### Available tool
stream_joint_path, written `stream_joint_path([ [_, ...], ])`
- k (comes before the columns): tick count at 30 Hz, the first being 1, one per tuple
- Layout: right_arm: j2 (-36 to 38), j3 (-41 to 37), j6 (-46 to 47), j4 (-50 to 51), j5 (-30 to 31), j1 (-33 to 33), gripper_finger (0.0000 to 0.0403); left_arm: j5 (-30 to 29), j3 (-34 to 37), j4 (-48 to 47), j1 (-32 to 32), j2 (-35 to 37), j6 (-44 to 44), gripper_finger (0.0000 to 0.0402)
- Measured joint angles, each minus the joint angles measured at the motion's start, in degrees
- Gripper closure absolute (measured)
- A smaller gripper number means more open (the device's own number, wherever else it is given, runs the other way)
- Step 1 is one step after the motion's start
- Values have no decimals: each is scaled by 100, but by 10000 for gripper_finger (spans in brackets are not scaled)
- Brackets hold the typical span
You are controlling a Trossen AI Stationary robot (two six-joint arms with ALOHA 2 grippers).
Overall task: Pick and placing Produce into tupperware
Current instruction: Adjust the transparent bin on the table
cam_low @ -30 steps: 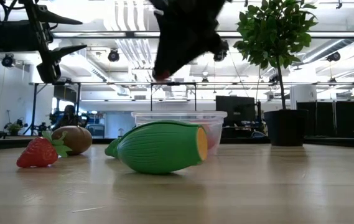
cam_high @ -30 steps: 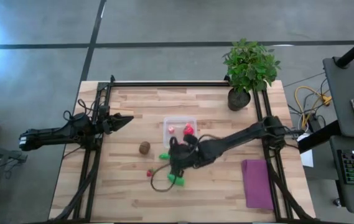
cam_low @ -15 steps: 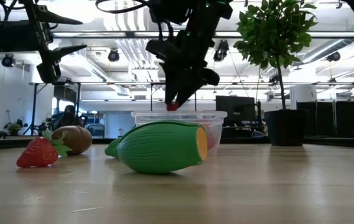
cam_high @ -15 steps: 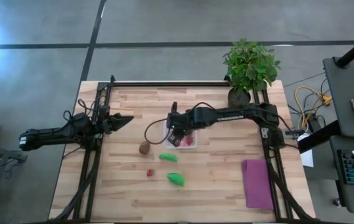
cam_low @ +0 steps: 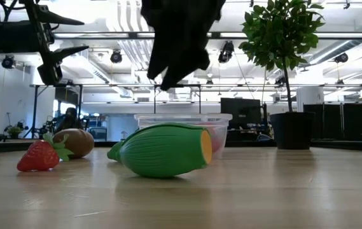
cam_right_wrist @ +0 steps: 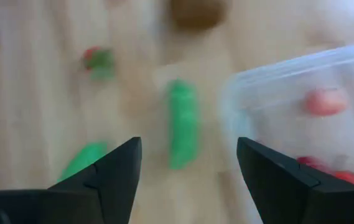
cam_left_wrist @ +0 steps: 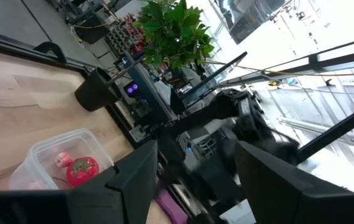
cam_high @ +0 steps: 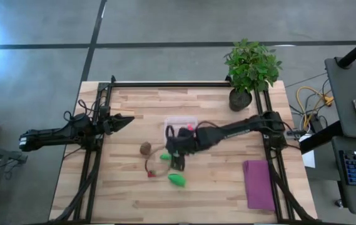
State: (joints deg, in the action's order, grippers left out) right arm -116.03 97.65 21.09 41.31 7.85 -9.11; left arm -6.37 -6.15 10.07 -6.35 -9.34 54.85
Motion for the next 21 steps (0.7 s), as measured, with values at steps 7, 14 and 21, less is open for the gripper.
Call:
stream_joint_path([
  [7,-200,-38,168,-32,140,-449,165,-2,0,0,-1,0,0,201],
  [14,-534,-40,241,-239,-29,-497,170,0,0,0,0,4,0,201],
  [21,-796,71,282,-529,-69,-437,170,-4,2,-2,-2,7,0,201],
])
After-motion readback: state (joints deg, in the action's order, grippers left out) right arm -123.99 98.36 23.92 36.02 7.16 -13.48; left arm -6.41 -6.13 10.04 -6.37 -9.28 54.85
